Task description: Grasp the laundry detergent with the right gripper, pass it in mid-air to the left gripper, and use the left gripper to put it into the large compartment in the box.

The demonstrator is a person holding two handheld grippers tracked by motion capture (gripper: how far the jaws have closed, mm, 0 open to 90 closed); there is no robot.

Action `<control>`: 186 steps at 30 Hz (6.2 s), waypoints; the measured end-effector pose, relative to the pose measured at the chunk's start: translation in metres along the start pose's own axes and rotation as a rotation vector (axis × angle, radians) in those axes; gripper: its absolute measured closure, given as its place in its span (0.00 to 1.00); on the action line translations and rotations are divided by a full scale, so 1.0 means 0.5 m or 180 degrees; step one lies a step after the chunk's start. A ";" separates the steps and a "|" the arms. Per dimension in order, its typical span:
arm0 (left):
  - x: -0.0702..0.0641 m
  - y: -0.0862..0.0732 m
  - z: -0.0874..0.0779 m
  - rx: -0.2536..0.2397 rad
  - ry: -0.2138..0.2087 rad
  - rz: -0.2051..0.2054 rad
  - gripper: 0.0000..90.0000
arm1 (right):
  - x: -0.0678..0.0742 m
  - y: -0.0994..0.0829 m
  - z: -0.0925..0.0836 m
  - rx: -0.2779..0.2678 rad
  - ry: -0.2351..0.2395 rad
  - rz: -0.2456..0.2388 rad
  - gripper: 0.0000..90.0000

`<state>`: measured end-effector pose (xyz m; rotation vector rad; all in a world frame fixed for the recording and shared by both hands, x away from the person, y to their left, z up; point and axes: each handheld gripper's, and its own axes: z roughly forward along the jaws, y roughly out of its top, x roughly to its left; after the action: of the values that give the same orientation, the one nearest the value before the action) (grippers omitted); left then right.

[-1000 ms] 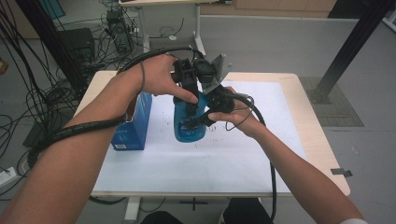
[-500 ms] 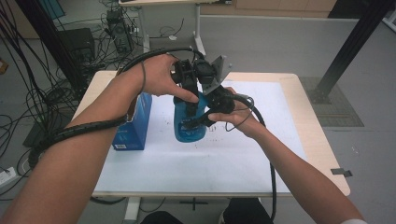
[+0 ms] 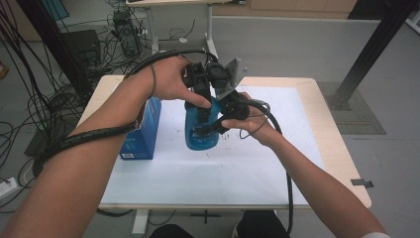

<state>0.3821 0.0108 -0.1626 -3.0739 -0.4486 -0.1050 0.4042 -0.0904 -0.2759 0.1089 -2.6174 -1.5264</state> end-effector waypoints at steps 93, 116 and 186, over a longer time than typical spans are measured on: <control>-0.010 -0.005 -0.007 -0.0100 0.0034 -0.0008 0.42 | 0.007 -0.002 -0.005 -0.0062 0.0045 0.0007 0.47; -0.008 -0.008 -0.009 -0.0109 0.0026 -0.0015 0.42 | 0.006 -0.002 -0.007 -0.0087 0.0034 0.0006 0.46; 0.009 -0.029 -0.026 -0.0046 0.0075 -0.0370 0.42 | 0.015 -0.038 -0.050 0.0433 -0.0478 0.0275 0.04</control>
<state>0.3816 0.0255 -0.1492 -3.0558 -0.6278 -0.1478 0.3999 -0.1221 -0.2799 -0.1107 -2.8004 -1.3787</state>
